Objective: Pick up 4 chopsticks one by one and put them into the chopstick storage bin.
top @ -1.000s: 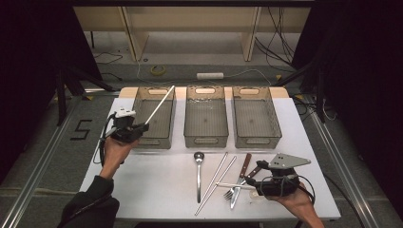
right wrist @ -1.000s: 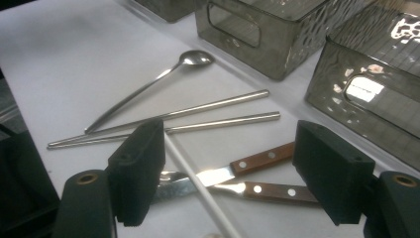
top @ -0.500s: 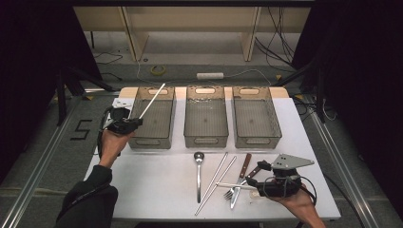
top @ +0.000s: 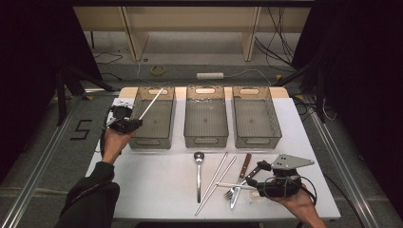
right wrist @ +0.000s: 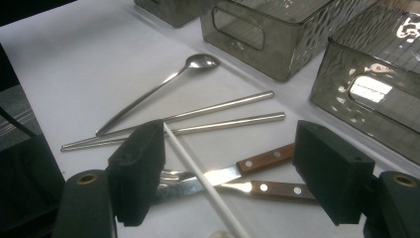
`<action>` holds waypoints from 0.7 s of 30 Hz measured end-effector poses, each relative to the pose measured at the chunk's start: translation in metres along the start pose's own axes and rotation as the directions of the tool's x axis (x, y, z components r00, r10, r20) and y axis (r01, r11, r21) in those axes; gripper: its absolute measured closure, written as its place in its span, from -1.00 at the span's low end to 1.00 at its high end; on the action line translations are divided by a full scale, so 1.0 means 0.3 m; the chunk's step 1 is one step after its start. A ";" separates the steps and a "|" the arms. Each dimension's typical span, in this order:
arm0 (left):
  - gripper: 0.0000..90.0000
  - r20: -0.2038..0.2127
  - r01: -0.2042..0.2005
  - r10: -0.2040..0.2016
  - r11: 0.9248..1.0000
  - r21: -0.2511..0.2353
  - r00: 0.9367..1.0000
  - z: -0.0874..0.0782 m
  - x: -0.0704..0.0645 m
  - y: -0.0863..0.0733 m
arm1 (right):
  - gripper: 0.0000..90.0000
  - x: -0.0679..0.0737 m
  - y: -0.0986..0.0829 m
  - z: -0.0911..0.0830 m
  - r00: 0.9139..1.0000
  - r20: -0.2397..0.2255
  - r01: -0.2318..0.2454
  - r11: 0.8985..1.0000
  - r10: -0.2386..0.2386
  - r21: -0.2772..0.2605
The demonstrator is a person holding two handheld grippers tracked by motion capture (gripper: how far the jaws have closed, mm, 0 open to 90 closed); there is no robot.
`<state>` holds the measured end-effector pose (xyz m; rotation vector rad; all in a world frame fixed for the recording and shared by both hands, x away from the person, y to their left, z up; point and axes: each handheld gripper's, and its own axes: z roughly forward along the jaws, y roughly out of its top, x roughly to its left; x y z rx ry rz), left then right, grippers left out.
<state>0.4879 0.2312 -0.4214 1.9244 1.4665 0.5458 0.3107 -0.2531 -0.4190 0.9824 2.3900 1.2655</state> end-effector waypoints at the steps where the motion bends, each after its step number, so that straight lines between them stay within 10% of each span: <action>1: 0.74 -0.010 0.002 -0.002 1.000 -0.001 1.000 -0.001 -0.001 0.003 | -0.34 0.000 0.000 0.000 1.000 0.000 0.001 1.000 -0.001 0.000; 11: -0.08 0.054 0.012 -0.009 0.998 -0.063 0.999 -0.073 -0.036 0.005 | -0.34 -0.007 0.006 -0.001 1.000 -0.012 0.015 0.999 -0.014 0.030; 17: -0.30 0.191 0.023 -0.001 0.993 -0.113 0.982 -0.137 -0.085 -0.038 | -0.34 -0.014 0.012 0.007 0.999 -0.010 0.054 0.992 -0.053 0.115; 21: -0.36 0.212 -0.002 0.036 0.988 -0.157 0.977 -0.170 -0.116 -0.064 | -0.32 -0.028 0.033 0.020 0.996 -0.006 0.094 0.973 -0.095 0.212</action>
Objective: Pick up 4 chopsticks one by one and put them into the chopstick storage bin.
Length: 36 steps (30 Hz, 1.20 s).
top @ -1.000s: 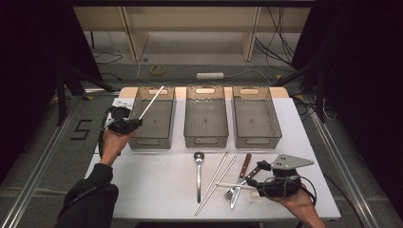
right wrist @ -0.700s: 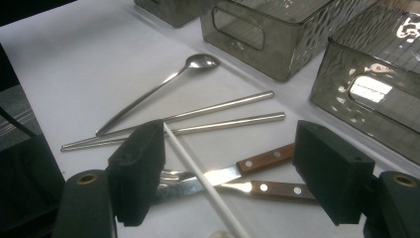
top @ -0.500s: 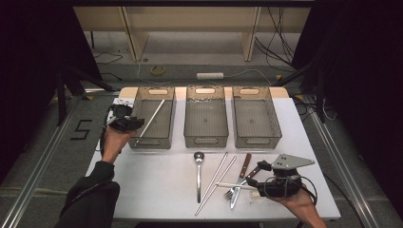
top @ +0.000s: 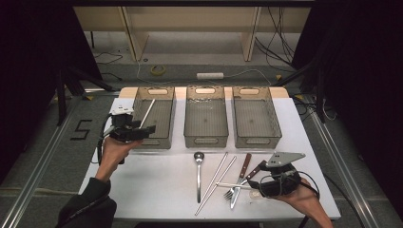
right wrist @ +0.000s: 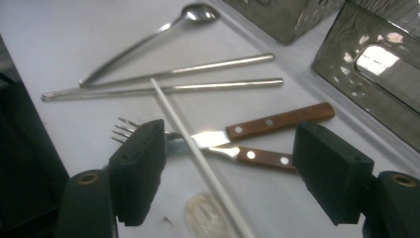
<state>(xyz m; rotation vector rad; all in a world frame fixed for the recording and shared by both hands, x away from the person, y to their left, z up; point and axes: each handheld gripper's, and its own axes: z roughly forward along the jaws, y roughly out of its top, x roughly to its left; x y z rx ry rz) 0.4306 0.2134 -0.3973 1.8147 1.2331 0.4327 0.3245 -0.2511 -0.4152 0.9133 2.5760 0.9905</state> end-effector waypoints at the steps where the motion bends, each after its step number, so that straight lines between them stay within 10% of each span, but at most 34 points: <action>1: -0.38 0.009 -0.006 0.007 1.000 -0.006 1.000 -0.006 -0.008 -0.004 | -0.31 -0.006 0.006 0.003 1.000 -0.012 0.012 0.999 -0.012 0.029; 15: -0.52 0.120 -0.081 0.086 0.995 -0.053 0.989 -0.041 -0.133 -0.103 | -0.26 -0.062 0.051 0.074 0.986 -0.061 0.164 0.949 -0.153 0.270; 27: -0.56 0.178 -0.126 0.131 0.991 -0.041 0.975 -0.063 -0.214 -0.174 | -0.04 -0.083 0.022 0.117 0.974 -0.099 0.227 0.905 -0.205 0.361; 36: -0.58 0.182 -0.158 0.168 0.985 -0.070 0.969 -0.092 -0.242 -0.209 | -0.02 -0.089 0.007 0.131 0.970 -0.115 0.242 0.893 -0.214 0.379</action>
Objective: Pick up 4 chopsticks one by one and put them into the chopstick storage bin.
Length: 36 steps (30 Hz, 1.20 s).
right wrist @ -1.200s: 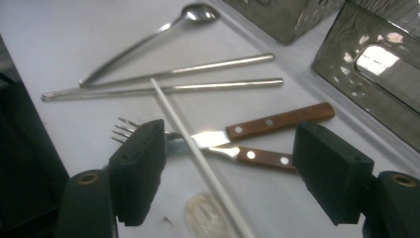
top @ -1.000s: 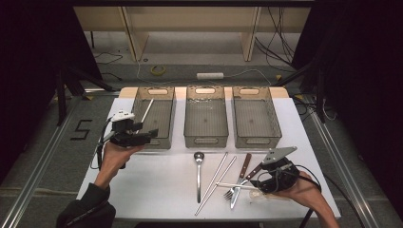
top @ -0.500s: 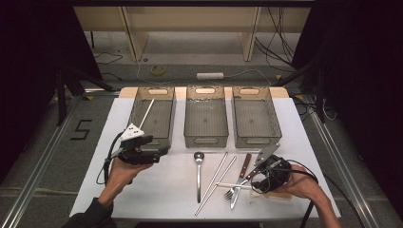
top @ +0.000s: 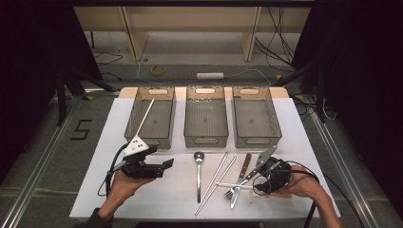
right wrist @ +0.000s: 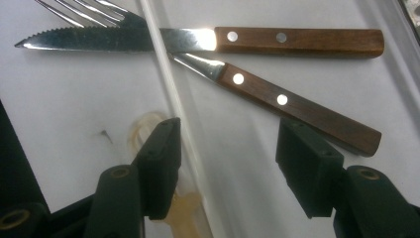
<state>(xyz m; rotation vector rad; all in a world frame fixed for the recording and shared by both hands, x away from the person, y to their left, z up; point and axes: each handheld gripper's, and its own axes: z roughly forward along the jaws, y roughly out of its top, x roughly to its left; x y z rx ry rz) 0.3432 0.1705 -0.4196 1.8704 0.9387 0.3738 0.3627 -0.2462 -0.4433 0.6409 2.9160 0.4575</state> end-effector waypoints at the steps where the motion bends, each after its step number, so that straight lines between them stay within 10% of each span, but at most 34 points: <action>1: -0.58 0.004 -0.001 0.001 1.000 -0.001 1.000 -0.003 -0.003 -0.004 | -0.02 0.000 0.000 0.002 1.000 0.003 -0.001 1.000 0.001 0.004; 36: -0.59 0.040 -0.020 0.018 0.999 0.045 0.999 0.004 -0.029 -0.029 | 0.72 -0.005 0.004 0.044 0.993 -0.063 0.107 0.992 -0.102 0.069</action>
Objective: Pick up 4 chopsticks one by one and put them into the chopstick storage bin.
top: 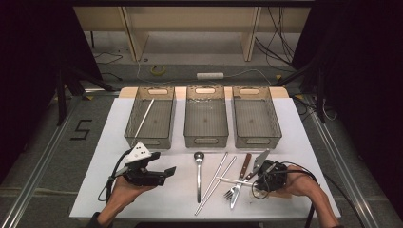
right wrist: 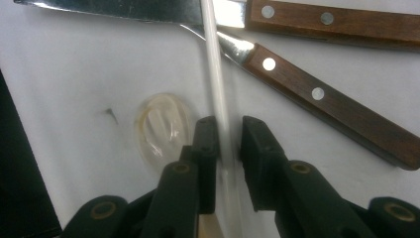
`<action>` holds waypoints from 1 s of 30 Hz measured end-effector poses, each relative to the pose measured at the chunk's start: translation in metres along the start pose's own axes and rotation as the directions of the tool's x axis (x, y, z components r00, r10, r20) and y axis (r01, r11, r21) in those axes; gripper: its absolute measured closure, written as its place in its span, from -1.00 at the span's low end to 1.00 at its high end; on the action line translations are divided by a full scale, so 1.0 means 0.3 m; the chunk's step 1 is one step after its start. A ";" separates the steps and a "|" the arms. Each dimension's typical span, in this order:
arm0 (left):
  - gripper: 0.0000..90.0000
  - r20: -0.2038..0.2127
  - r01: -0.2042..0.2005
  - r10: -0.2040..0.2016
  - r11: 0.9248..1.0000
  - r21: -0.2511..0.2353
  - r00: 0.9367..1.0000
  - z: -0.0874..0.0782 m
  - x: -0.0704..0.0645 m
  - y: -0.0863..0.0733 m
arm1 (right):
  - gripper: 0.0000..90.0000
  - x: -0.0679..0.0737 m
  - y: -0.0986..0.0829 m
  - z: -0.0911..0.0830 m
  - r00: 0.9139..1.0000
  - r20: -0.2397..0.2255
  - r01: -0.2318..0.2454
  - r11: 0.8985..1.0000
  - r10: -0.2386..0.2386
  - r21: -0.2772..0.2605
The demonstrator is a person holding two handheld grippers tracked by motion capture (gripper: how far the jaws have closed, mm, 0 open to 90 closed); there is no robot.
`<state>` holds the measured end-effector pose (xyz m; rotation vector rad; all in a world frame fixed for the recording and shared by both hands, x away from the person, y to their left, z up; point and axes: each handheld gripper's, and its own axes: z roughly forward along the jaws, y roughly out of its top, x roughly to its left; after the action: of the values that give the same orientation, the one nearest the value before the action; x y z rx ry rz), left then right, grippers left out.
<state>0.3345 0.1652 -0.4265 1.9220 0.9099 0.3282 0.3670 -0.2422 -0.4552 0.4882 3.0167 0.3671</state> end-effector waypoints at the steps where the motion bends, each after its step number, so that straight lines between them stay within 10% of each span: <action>1: -0.59 0.000 -0.001 0.001 1.000 0.000 1.000 0.000 0.000 0.000 | 0.76 0.000 0.000 0.000 1.000 -0.002 0.002 1.000 -0.002 0.000; 30: -0.59 0.024 -0.058 0.057 0.998 0.016 0.998 0.023 -0.035 0.003 | 0.90 0.102 0.100 -0.115 0.980 0.125 0.169 0.981 -0.157 -0.099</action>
<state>0.3315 0.1530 -0.4279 1.9661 0.8458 0.3324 0.3436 -0.2125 -0.4152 0.2423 2.8781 0.4719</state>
